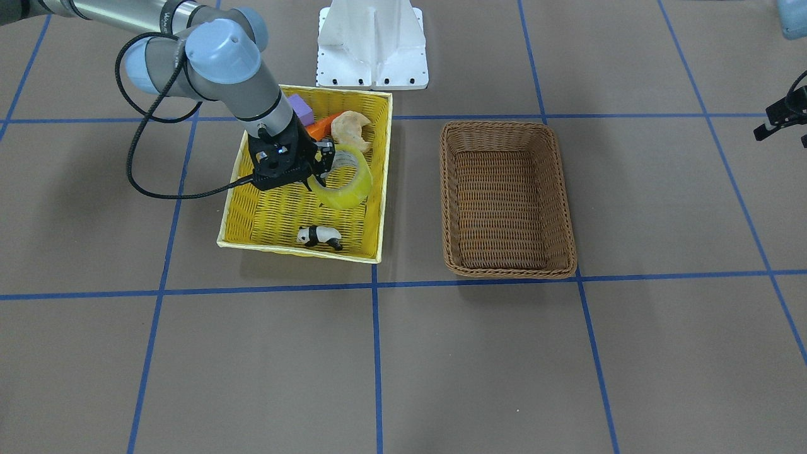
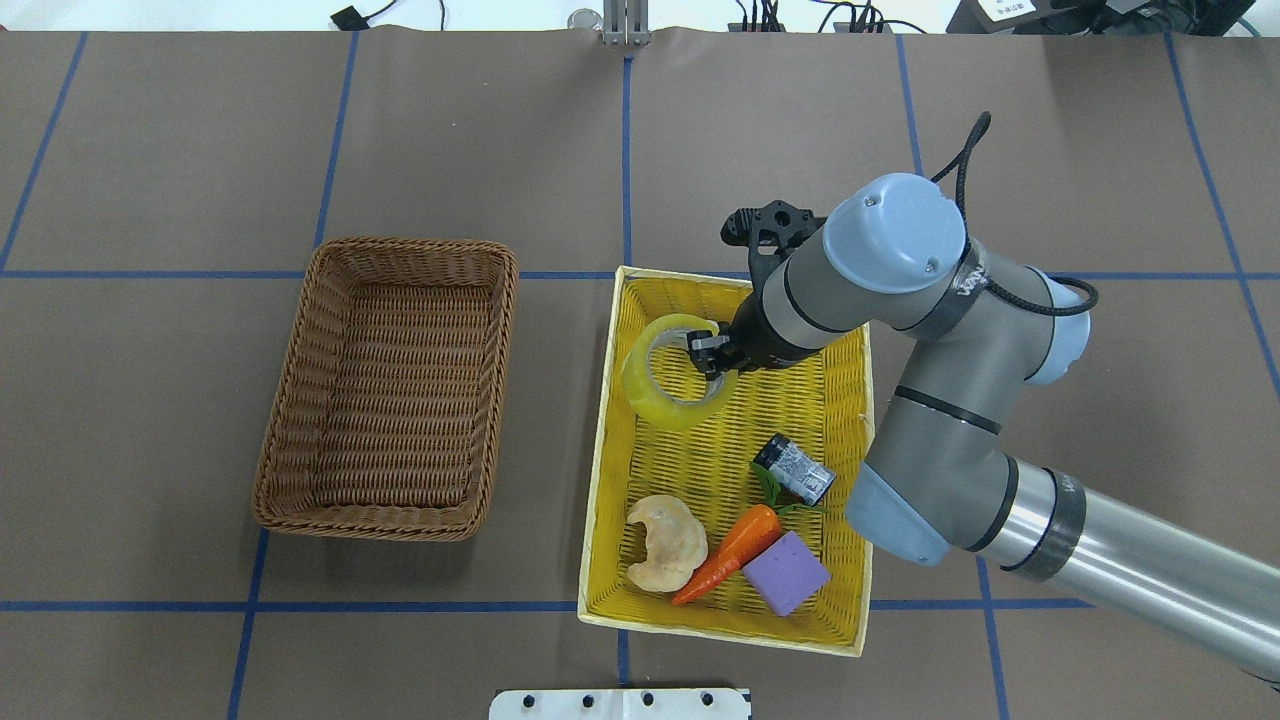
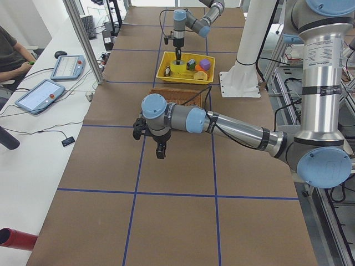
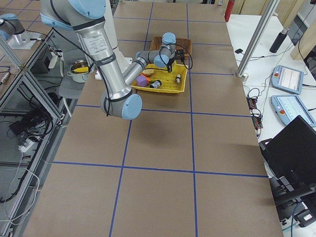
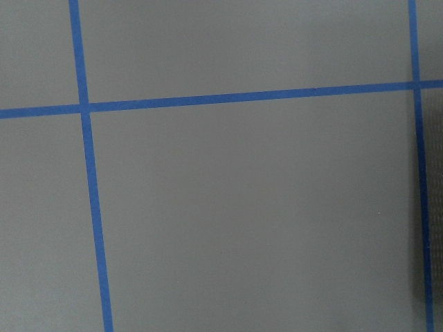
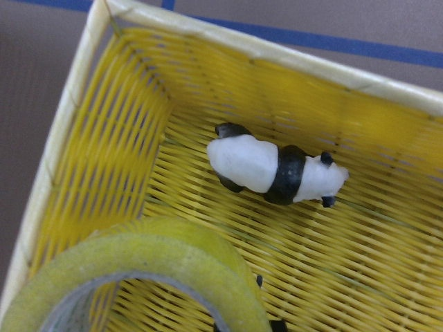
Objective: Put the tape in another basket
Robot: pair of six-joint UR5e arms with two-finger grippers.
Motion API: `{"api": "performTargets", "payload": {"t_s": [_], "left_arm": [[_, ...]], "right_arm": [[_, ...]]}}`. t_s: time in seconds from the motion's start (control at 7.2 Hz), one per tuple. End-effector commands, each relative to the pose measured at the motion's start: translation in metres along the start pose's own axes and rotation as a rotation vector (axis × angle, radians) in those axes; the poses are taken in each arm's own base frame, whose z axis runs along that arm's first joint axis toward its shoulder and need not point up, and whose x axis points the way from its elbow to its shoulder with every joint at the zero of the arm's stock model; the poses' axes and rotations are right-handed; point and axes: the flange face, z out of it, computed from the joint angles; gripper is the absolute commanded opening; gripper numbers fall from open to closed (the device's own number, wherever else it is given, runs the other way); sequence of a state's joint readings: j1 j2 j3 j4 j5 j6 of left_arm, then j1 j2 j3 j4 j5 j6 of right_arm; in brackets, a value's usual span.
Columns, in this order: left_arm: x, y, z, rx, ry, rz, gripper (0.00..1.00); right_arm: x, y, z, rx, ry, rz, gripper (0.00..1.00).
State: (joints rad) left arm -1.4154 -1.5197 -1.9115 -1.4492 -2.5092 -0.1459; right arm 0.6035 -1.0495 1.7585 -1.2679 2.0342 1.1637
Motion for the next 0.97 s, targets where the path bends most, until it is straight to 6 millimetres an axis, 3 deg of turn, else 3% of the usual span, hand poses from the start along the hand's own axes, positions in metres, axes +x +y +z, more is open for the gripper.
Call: {"api": "performTargets", "payload": {"t_s": [0.0,0.28,0.42,0.56,0.69,0.83], "left_arm": [[0.042,-0.014,0.004,0.004,0.105,-0.018,0.98],[0.124,-0.029,0.017,0.049,0.212,-0.059,0.97],[0.161,-0.031,0.013,0.084,0.282,-0.102,0.97],[0.200,-0.035,0.007,0.102,0.366,-0.140,0.90],[0.232,-0.031,0.015,0.095,0.437,-0.142,0.88],[0.262,-0.042,0.013,0.091,0.511,-0.156,0.94]], "right_arm": [[-0.009,0.000,-0.024,0.047,-0.172,0.136,0.00],[-0.016,0.019,-0.033,0.059,-0.363,0.189,0.00],[-0.018,0.030,-0.036,0.051,-0.453,0.197,0.00],[-0.025,0.042,-0.041,0.032,-0.547,0.213,0.00],[-0.030,0.051,-0.049,0.010,-0.636,0.248,0.00],[-0.032,0.056,-0.057,0.003,-0.709,0.269,0.00]]}}
